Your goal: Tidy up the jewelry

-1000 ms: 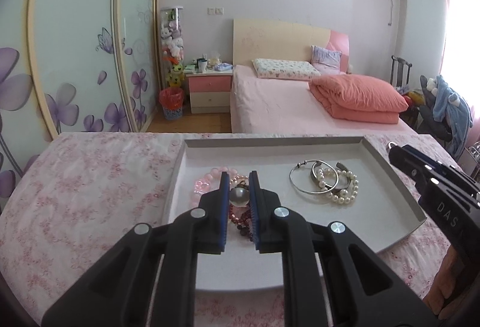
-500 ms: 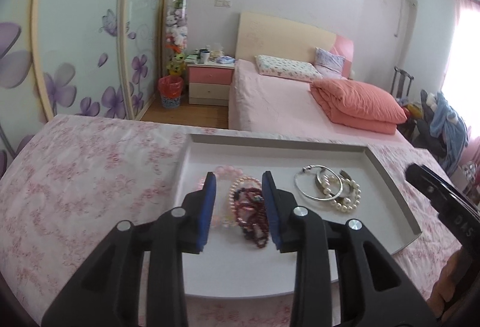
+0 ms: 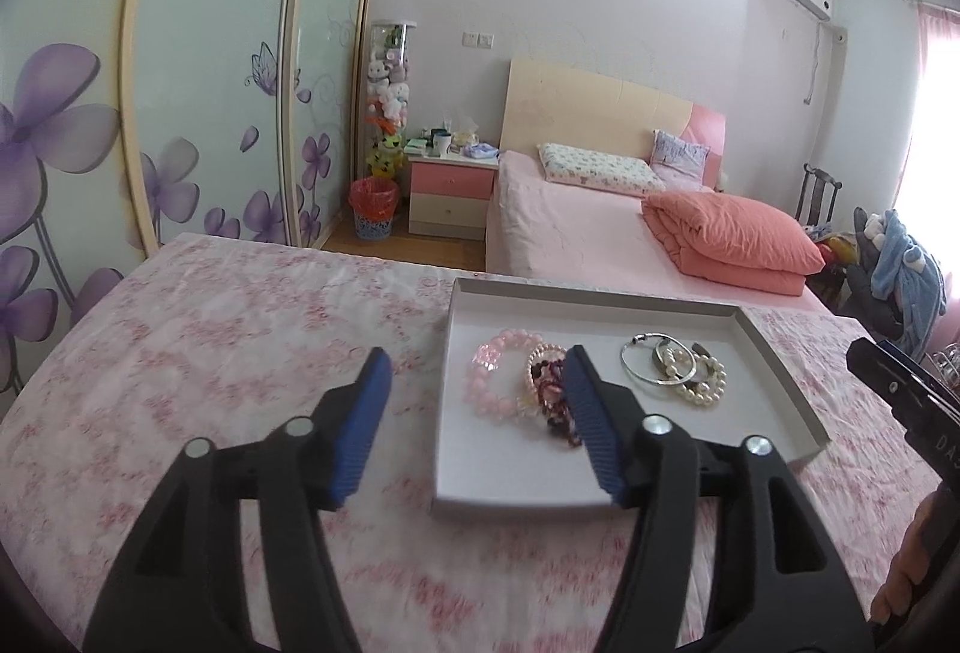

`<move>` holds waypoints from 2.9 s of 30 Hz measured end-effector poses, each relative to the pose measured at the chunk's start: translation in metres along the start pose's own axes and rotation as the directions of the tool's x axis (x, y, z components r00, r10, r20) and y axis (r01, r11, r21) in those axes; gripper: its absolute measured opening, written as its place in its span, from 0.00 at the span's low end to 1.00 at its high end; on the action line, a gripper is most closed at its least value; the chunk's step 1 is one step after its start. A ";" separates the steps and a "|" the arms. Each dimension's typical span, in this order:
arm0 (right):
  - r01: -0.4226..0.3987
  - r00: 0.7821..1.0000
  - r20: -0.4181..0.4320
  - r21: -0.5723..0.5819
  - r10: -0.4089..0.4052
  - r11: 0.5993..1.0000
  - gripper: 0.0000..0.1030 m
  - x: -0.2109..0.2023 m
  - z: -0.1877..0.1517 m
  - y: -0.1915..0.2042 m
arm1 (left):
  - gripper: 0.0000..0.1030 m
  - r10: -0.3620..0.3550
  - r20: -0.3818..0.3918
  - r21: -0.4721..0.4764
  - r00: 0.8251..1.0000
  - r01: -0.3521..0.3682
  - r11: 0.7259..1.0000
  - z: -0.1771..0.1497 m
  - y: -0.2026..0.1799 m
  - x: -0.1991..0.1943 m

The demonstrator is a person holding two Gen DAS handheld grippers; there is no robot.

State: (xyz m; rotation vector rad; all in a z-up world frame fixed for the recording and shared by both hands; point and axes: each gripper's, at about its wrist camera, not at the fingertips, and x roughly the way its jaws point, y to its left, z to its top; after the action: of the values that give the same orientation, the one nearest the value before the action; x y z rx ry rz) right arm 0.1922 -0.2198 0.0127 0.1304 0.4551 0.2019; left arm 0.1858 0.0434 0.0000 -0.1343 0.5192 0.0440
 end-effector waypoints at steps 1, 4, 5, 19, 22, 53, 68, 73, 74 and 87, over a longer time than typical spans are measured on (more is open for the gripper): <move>0.006 1.000 0.001 -0.009 -0.006 1.000 0.68 -0.005 -0.001 0.002 | 0.64 -0.004 0.006 -0.001 1.000 0.004 1.000 -0.002 0.000 -0.005; -0.001 1.000 0.002 -0.022 0.001 1.000 0.76 -0.019 -0.007 0.006 | 0.76 -0.021 0.027 0.000 0.999 0.021 1.000 -0.011 0.005 -0.025; 0.001 1.000 0.002 -0.024 -0.001 1.000 0.78 -0.024 -0.009 0.007 | 0.82 -0.025 0.033 0.002 0.999 0.025 1.000 -0.012 0.006 -0.030; 0.006 1.000 -0.002 -0.011 -0.006 1.000 0.98 -0.063 -0.037 0.007 | 0.96 -0.018 0.076 0.059 0.997 0.013 0.998 -0.042 0.004 -0.078; 0.006 1.000 -0.007 -0.012 -0.006 1.000 0.98 -0.067 -0.042 0.008 | 0.96 -0.021 0.073 0.072 0.997 0.016 0.997 -0.049 0.001 -0.082; 0.008 1.000 0.021 -0.029 -0.007 1.000 0.98 -0.088 -0.062 0.007 | 0.96 -0.050 0.099 0.116 0.994 0.038 0.992 -0.064 -0.017 -0.101; 0.003 1.000 0.014 -0.028 -0.003 1.000 0.98 -0.084 -0.065 0.007 | 0.96 -0.047 0.094 0.114 0.994 0.036 0.993 -0.065 -0.018 -0.099; 0.002 1.000 0.011 -0.027 -0.002 1.000 0.98 -0.083 -0.066 0.007 | 0.96 -0.047 0.094 0.113 0.994 0.036 0.993 -0.065 -0.018 -0.098; 0.003 1.000 0.012 -0.027 -0.002 1.000 0.98 -0.083 -0.066 0.008 | 0.96 -0.046 0.094 0.114 0.995 0.035 0.993 -0.065 -0.018 -0.098; 0.004 1.000 0.012 -0.027 -0.004 1.000 0.98 -0.083 -0.065 0.007 | 0.96 -0.047 0.091 0.115 0.995 0.036 0.993 -0.068 -0.018 -0.097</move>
State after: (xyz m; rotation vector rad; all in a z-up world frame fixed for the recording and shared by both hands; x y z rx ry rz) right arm 0.0890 -0.2260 -0.0090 0.1043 0.4404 0.2035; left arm 0.0701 0.0152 -0.0079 -0.0322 0.4238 -0.0197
